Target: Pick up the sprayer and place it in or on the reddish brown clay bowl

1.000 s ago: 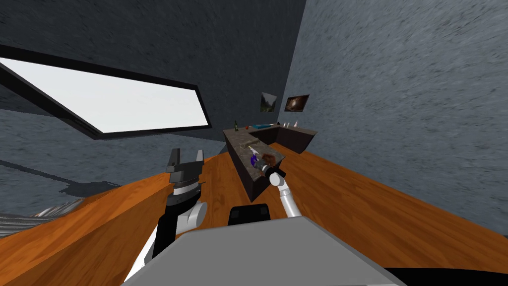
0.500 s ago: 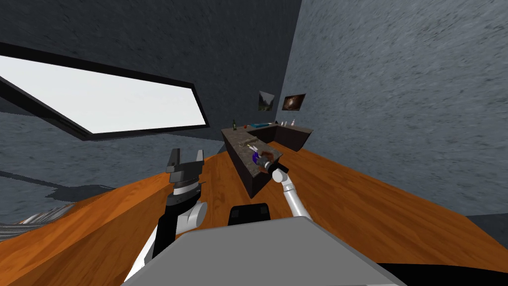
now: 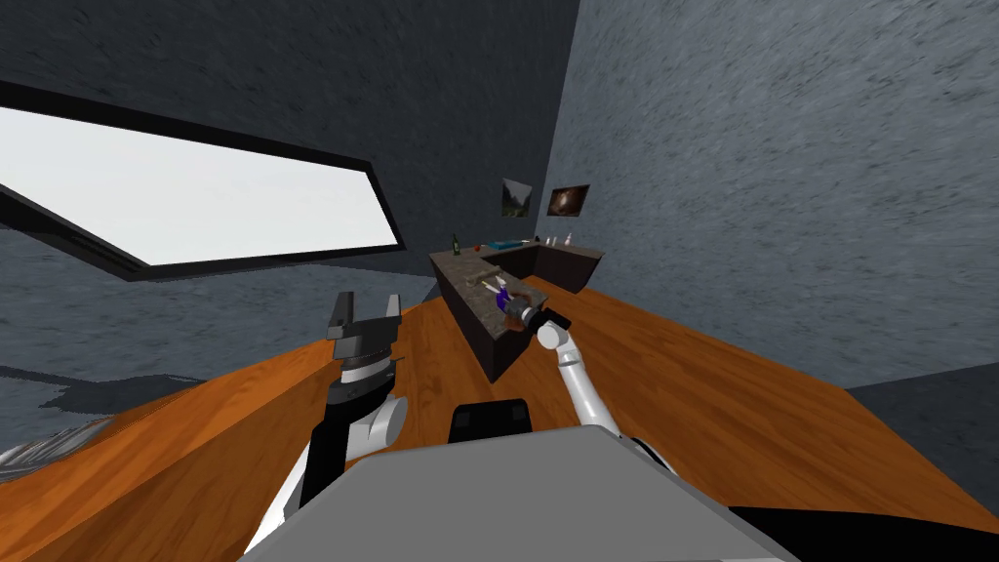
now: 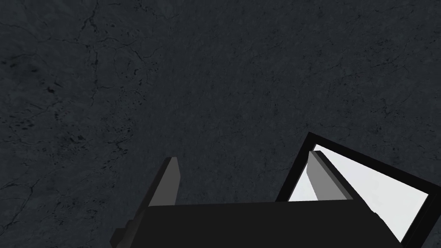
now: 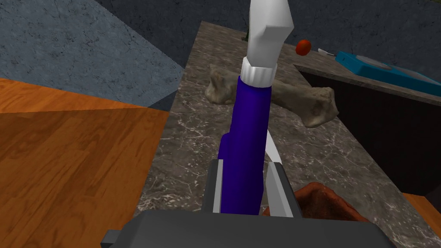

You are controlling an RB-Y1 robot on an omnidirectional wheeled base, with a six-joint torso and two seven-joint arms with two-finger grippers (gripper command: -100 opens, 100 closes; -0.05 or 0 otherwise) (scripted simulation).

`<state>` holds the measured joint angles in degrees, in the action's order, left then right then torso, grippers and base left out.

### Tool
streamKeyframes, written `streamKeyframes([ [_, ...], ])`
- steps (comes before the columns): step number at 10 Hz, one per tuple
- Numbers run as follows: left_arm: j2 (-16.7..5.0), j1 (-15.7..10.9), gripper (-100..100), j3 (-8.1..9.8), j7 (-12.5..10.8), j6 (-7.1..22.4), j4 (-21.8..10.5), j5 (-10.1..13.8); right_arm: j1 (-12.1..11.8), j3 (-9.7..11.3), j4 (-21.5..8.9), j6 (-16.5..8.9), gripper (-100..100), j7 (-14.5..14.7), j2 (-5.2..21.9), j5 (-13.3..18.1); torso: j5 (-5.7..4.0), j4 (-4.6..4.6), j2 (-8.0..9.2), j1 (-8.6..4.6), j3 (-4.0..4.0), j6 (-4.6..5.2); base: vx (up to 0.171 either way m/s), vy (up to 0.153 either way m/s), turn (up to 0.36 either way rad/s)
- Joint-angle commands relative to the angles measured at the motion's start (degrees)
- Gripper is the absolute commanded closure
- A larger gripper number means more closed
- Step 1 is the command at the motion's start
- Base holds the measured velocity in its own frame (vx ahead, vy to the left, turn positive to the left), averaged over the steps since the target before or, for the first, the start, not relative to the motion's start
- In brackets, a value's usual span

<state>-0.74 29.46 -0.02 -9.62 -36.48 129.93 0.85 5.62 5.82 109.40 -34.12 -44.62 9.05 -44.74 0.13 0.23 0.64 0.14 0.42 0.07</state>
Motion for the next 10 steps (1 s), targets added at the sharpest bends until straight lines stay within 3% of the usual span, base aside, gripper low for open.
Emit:
streamKeyframes([
  [1, 0.0, 0.0, 0, 0.00, 0.0, 0.0, 0.0, 0.0, 0.5, -0.6, 1.7, -1.3, 100, -1.5, -0.4, 0.5, 0.00, 0.00, 0.00, 0.00, 0.00, 0.00, -0.075, 0.007, -0.036],
  [4, 0.0, 0.0, 0, 0.00, 0.0, 0.0, 0.0, 0.0, 2.0, -2.6, 4.5, -5.1, 100, -4.9, -1.9, 0.9, -0.06, -0.07, -0.33, -0.14, -0.19, -0.01, -0.010, -0.024, -0.023],
  [10, 0.0, 0.0, 0, 0.01, 0.0, 0.0, 0.0, 0.0, 2.2, -5.3, 7.9, -11.1, 100, -8.7, -2.2, 0.4, -0.18, -0.23, -0.78, -0.40, -0.48, 0.00, 0.053, -0.049, 0.011],
])
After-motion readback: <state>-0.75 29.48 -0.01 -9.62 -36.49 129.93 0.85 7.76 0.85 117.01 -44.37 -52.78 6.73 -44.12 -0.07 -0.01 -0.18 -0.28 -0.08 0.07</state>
